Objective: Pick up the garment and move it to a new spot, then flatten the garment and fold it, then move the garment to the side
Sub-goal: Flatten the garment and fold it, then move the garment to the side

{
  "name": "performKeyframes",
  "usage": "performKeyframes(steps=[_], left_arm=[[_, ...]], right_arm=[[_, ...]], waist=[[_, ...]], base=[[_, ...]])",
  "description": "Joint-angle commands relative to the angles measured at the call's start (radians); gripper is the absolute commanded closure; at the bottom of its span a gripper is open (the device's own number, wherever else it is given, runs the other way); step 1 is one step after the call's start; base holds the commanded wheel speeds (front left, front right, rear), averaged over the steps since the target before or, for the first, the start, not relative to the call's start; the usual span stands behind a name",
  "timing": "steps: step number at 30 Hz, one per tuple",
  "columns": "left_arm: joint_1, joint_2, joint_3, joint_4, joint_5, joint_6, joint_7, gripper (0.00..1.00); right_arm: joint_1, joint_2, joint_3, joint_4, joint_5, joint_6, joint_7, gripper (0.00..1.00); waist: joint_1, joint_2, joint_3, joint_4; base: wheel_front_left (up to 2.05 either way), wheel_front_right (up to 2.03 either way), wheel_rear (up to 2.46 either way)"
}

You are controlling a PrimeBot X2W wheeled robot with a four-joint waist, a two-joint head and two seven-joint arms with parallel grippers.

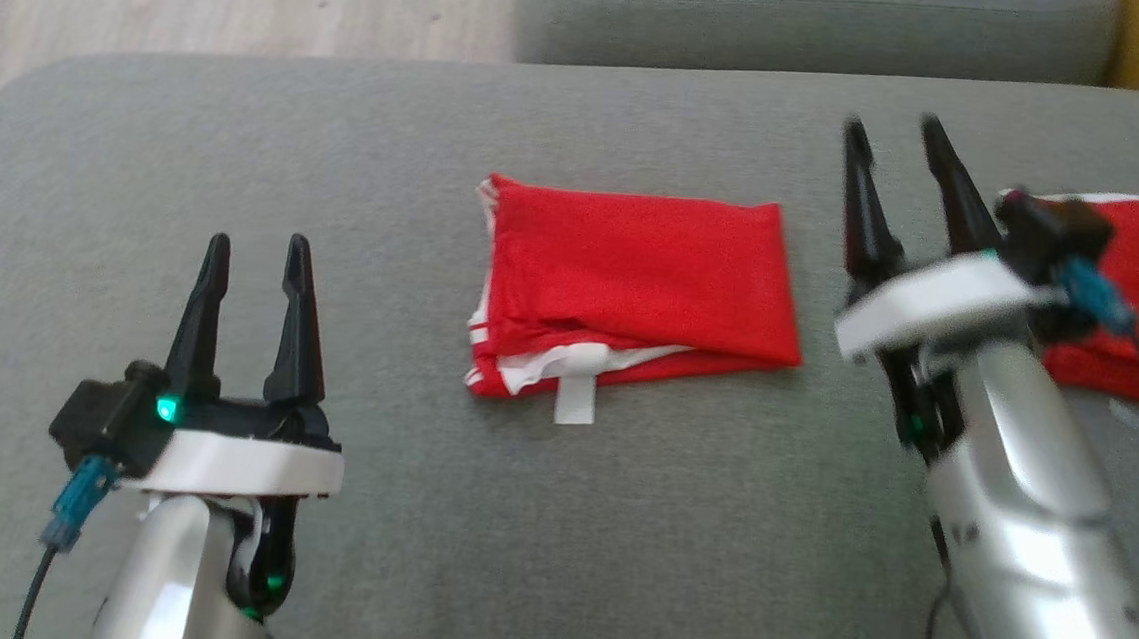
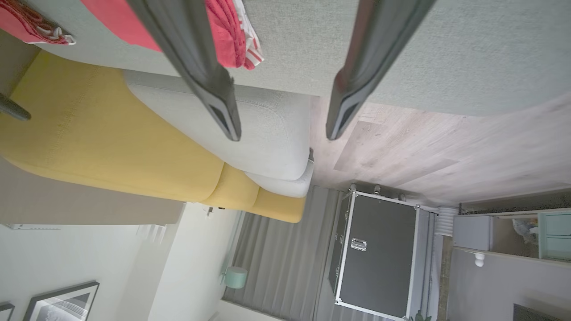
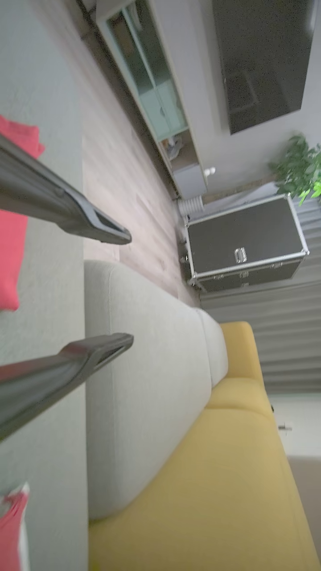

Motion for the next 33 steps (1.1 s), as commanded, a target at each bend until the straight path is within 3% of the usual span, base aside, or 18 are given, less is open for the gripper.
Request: performKeyframes(steps=[1,5,8,18,26,33], left_arm=[[-0.006,0.007,0.042,-0.037,0.006,0.002,-0.005,0.00],[0.004,0.004,0.058,-0.039,0.005,0.002,-0.005,0.00],[0.008,0.002,0.064,-0.032,0.008,0.002,-0.005,0.00],[0.040,-0.005,0.085,-0.027,0.013,0.002,-0.005,0.00],[0.031,-0.007,0.078,-0.028,0.017,0.002,-0.005,0.00],[0.008,-0.007,0.042,-0.026,0.015,0.002,-0.005,0.00]], right_arm=[[0.041,0.019,-0.034,-0.074,-0.069,-0.001,-0.010,0.00],[0.130,0.020,-0.105,-0.166,-0.185,-0.001,-0.010,0.00],[0.194,0.020,-0.133,-0.220,-0.203,-0.001,-0.010,0.00],[0.353,0.020,-0.146,-0.357,-0.165,-0.001,-0.010,0.00],[0.352,0.020,-0.147,-0.362,-0.171,-0.001,-0.010,0.00],[0.278,0.020,-0.133,-0.265,-0.187,-0.001,-0.004,0.00]], waist=[[0.0000,0.0000,-0.014,-0.037],[0.0000,0.0000,-0.010,-0.076],[0.0000,0.0000,-0.013,-0.094],[0.0000,0.0000,-0.016,-0.129],[0.0000,0.0000,0.004,-0.123],[0.0000,0.0000,0.042,-0.078]], base=[[0.00,0.00,0.00],[0.00,0.00,0.00],[0.00,0.00,0.00],[0.00,0.00,0.00],[0.00,0.00,0.00],[0.00,0.00,0.00]])
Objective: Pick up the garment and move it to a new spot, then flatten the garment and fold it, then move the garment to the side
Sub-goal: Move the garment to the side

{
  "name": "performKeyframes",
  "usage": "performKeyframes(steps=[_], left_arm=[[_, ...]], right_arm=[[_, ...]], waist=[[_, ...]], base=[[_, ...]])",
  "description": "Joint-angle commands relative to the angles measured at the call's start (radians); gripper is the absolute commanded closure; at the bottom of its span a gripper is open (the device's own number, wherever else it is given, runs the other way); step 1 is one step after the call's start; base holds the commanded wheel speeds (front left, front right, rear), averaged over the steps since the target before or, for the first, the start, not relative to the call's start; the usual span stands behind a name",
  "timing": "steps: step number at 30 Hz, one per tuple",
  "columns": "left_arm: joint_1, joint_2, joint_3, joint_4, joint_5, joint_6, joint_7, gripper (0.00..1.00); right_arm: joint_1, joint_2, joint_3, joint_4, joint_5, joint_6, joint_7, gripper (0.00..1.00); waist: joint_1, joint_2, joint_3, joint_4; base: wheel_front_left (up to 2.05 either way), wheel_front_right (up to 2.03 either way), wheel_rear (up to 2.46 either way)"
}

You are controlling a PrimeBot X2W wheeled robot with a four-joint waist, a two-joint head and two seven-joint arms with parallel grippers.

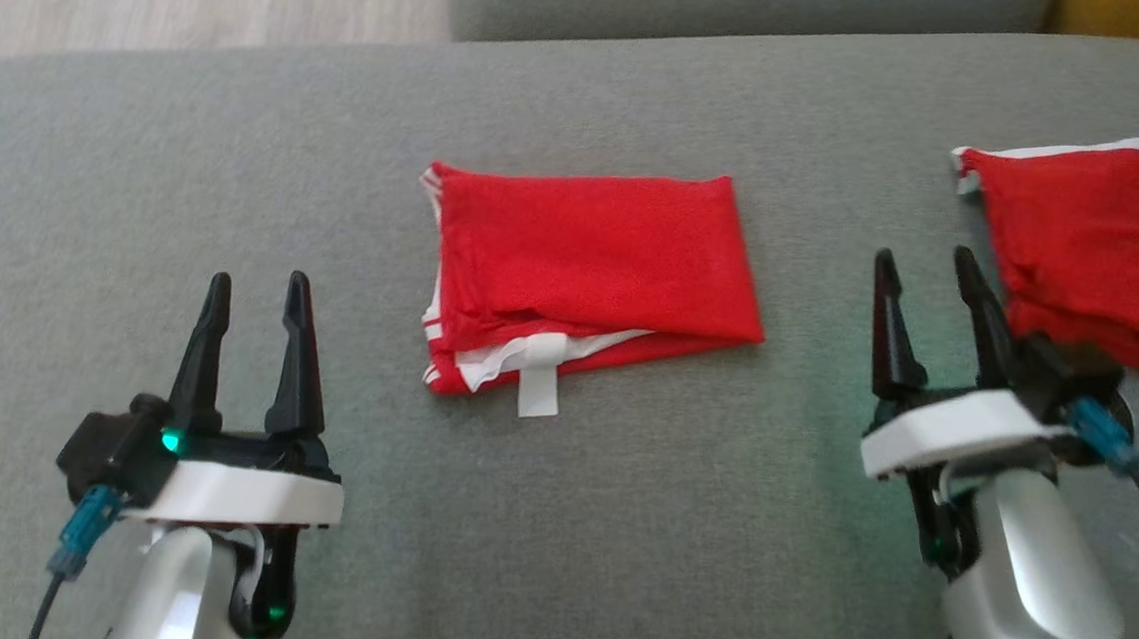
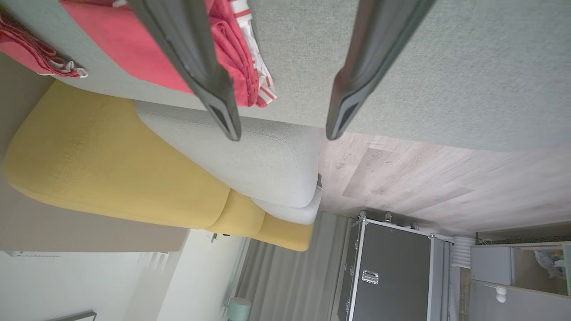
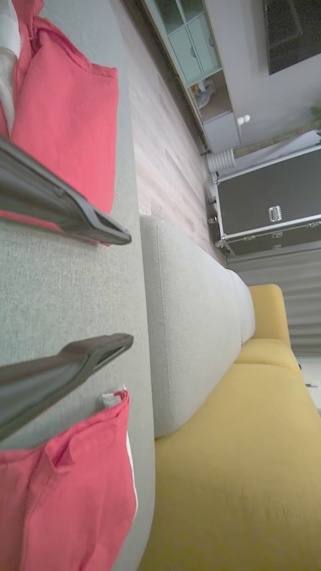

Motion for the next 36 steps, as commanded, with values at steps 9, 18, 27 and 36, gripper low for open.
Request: performKeyframes(steps=[9,18,27,36], left_arm=[[-0.092,0.005,-0.026,-0.010,0.000,0.002,-0.005,0.00],[-0.111,0.005,-0.058,0.004,-0.017,0.002,-0.005,0.00],[-0.112,0.005,-0.057,0.009,-0.021,0.002,-0.005,0.00],[-0.095,0.005,-0.056,0.013,-0.007,0.002,-0.005,0.00]], right_arm=[[-0.201,0.008,0.088,0.189,0.017,-0.001,0.097,0.00],[-0.308,0.008,0.168,0.419,0.133,-0.001,0.217,0.00],[-0.354,0.008,0.258,0.536,0.155,-0.001,0.239,1.00],[-0.387,0.008,0.305,0.575,0.063,-0.001,0.092,1.00]], waist=[[-0.0001,0.0000,0.084,0.099],[-0.0001,0.0000,0.101,0.156],[-0.0001,0.0000,0.097,0.163],[-0.0001,0.0000,0.049,0.119]], base=[[0.00,0.00,0.00],[0.00,0.00,0.00],[0.00,0.00,0.00],[0.00,0.00,0.00]])
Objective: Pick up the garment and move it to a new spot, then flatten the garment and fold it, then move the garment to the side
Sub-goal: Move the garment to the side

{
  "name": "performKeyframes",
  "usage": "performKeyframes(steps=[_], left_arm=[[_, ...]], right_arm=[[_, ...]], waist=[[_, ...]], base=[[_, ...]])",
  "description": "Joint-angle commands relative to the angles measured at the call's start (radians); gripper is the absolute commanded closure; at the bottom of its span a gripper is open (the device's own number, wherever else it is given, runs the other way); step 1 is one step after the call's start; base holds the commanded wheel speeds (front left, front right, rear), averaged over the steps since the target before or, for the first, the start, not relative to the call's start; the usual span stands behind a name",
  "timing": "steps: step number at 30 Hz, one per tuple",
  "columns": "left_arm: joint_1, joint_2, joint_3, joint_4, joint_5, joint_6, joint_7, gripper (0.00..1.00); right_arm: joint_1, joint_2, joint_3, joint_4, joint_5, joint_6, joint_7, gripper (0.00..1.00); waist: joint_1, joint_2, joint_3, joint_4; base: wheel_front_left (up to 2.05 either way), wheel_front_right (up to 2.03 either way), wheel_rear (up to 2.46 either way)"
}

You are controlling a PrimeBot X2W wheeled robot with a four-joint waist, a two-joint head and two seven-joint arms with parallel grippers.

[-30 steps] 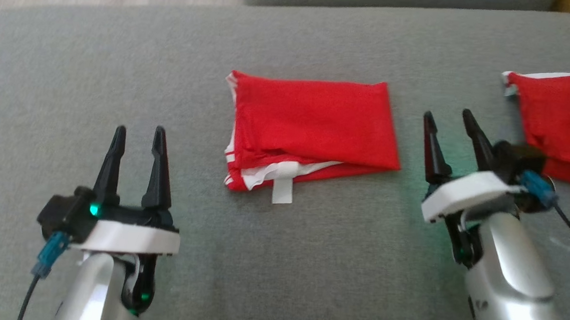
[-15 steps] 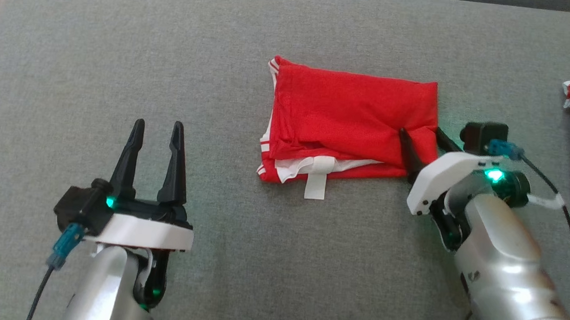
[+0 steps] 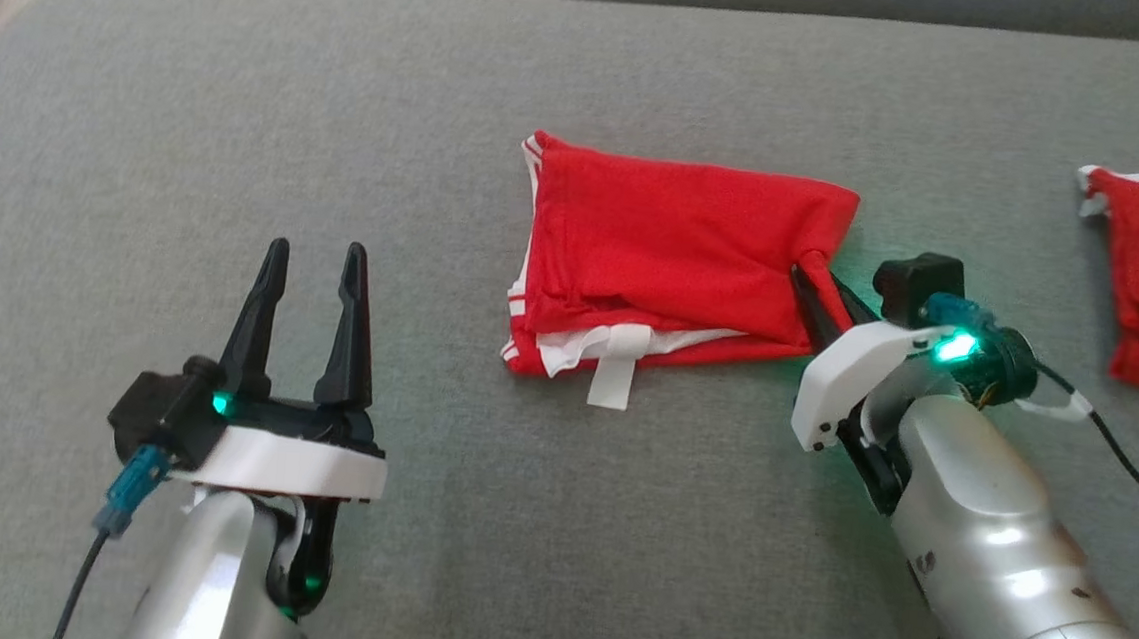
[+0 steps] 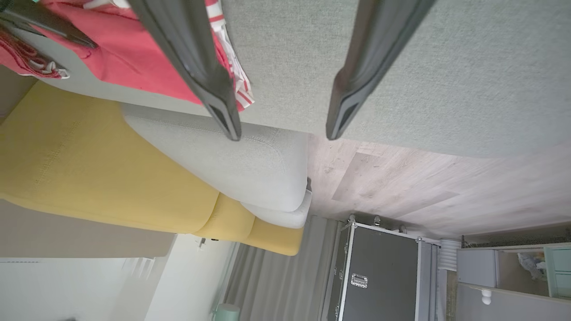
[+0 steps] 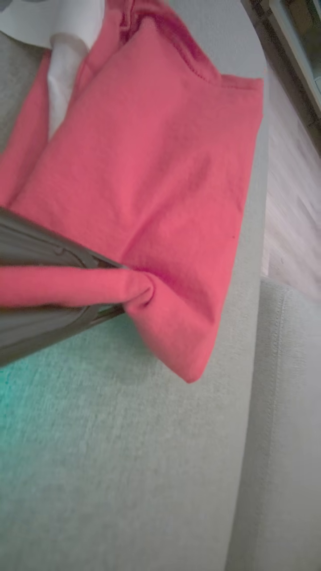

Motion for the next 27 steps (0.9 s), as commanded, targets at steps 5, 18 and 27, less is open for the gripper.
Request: performKeyframes(steps=[5,18,27], left_arm=[[0.003,0.008,0.018,-0.033,0.003,0.002,-0.005,0.00],[0.022,0.008,-0.016,-0.077,0.010,0.002,-0.005,0.00],[-0.041,0.008,-0.043,-0.092,0.019,0.002,-0.005,0.00]], right_arm=[[-0.028,0.013,0.007,-0.003,-0.104,-0.001,-0.073,1.00],[-0.048,-0.135,0.062,-0.122,-0.227,-0.001,-0.089,1.00],[-0.133,-0.350,0.104,-0.279,-0.184,-0.001,0.011,1.00]], waist=[[-0.0001,0.0000,-0.055,-0.055],[-0.0001,0.0000,-0.085,-0.197],[-0.0001,0.0000,0.010,-0.256]], base=[[0.00,0.00,0.00],[0.00,0.00,0.00],[0.00,0.00,0.00]])
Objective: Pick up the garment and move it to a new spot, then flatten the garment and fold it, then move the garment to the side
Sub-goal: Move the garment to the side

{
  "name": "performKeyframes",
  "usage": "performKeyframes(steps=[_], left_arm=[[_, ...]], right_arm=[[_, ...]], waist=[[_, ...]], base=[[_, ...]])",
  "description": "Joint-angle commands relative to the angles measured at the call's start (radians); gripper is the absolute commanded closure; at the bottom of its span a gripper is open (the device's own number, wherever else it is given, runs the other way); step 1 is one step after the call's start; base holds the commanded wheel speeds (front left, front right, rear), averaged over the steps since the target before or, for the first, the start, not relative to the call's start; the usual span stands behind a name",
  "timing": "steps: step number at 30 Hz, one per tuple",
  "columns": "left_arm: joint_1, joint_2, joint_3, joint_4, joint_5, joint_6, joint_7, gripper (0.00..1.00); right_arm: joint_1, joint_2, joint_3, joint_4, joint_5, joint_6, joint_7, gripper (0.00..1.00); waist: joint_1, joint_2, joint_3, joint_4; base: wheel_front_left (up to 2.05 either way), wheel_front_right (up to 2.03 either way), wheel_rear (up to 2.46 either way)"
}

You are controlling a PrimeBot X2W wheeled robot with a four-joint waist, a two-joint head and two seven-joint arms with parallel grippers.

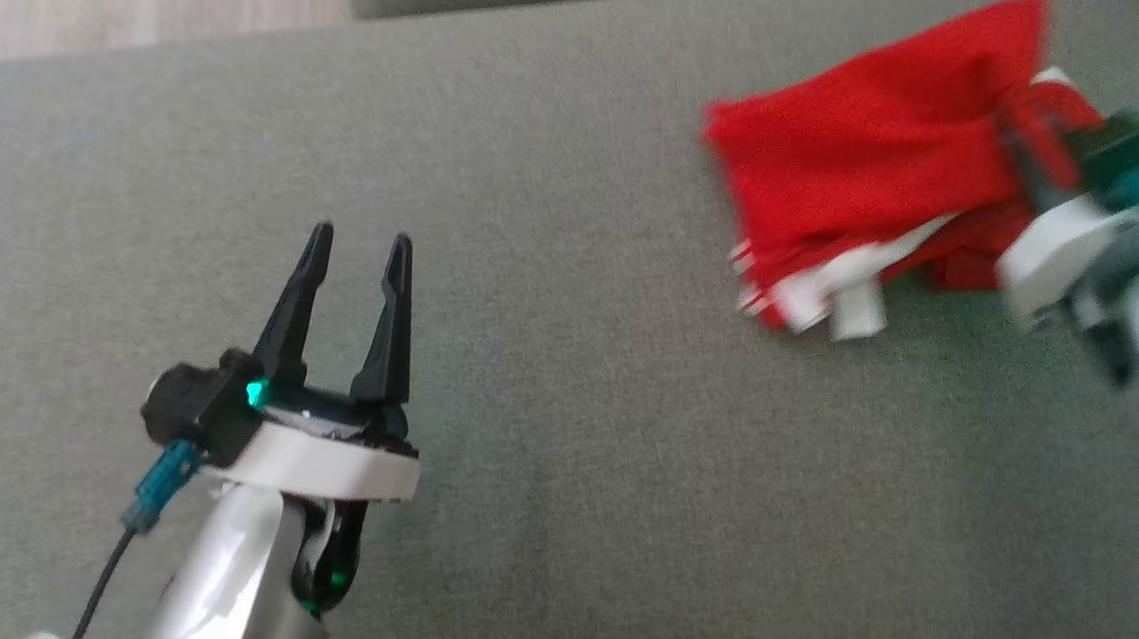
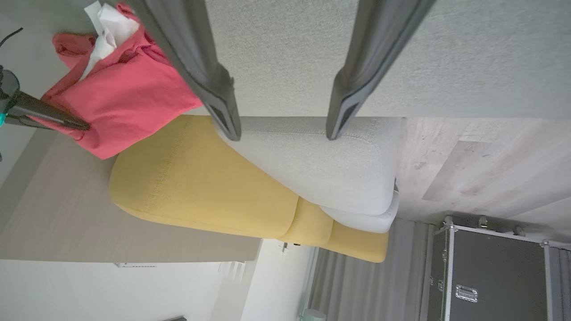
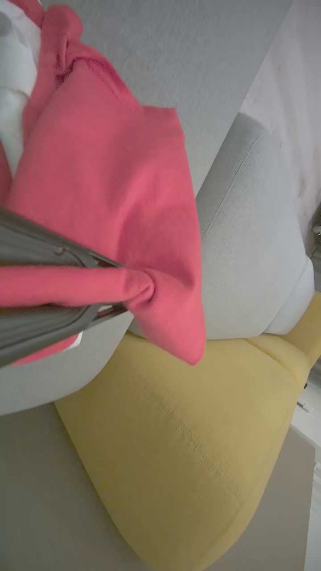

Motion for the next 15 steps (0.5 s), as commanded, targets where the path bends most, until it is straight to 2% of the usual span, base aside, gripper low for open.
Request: performKeyframes(steps=[1,5,6,11,15], left_arm=[[-0.049,0.007,0.020,-0.031,0.007,0.002,-0.005,0.00],[-0.076,0.007,0.002,-0.024,0.006,0.002,-0.005,0.00],[-0.076,0.007,0.002,-0.024,0.006,0.002,-0.005,0.00],[-0.105,0.010,-0.008,-0.017,0.002,0.002,-0.005,0.00],[-0.125,0.014,-0.014,-0.016,-0.001,0.002,-0.005,0.00]], right_arm=[[-0.038,-0.050,0.004,-0.045,0.015,-0.001,0.013,1.00],[-0.054,-0.154,-0.006,-0.072,0.013,-0.001,0.065,1.00],[-0.054,-0.154,-0.006,-0.072,0.013,-0.001,0.065,1.00],[-0.052,-0.249,-0.022,-0.058,-0.020,-0.001,0.109,1.00],[-0.053,-0.283,-0.049,-0.028,-0.051,-0.001,0.125,1.00]], waist=[[0.0000,0.0000,0.037,-0.017],[0.0000,0.0000,0.078,-0.012],[0.0000,0.0000,0.078,-0.012],[0.0000,0.0000,0.118,0.004],[0.0000,0.0000,0.148,0.019]], base=[[0.00,0.00,0.00],[0.00,0.00,0.00],[0.00,0.00,0.00],[0.00,0.00,0.00],[0.00,0.00,0.00]])
